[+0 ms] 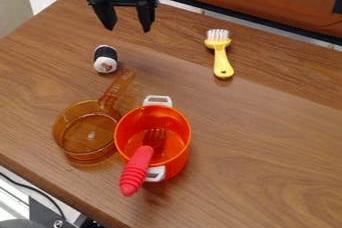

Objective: Take the object into the the pan

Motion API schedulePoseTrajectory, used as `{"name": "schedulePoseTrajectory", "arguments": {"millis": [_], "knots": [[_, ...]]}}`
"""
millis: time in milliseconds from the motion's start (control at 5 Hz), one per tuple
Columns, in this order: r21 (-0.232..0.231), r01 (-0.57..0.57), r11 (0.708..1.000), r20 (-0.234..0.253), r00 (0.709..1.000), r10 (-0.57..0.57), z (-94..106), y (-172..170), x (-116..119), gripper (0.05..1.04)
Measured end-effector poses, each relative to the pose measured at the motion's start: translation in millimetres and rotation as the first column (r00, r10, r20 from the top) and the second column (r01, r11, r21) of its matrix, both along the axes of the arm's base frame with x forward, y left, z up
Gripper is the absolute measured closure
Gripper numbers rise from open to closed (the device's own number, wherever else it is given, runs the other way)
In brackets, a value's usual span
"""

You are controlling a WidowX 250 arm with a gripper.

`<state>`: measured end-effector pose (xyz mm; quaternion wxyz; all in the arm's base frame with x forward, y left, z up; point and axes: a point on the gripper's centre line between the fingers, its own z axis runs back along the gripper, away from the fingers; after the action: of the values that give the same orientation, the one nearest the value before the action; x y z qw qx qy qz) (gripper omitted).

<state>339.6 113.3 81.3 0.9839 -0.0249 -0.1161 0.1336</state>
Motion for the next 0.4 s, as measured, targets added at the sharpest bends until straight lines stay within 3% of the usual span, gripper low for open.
{"name": "schedulePoseTrajectory", "arguments": {"millis": [200,400], "knots": [[-0.016,-0.002,1.000,-0.040,0.999,0.001,-13.8,-1.7,-4.5,0.086],[-0.003,-0.007,1.000,-0.064,0.998,0.006,-17.6,8.4,-12.2,0.086]]}}
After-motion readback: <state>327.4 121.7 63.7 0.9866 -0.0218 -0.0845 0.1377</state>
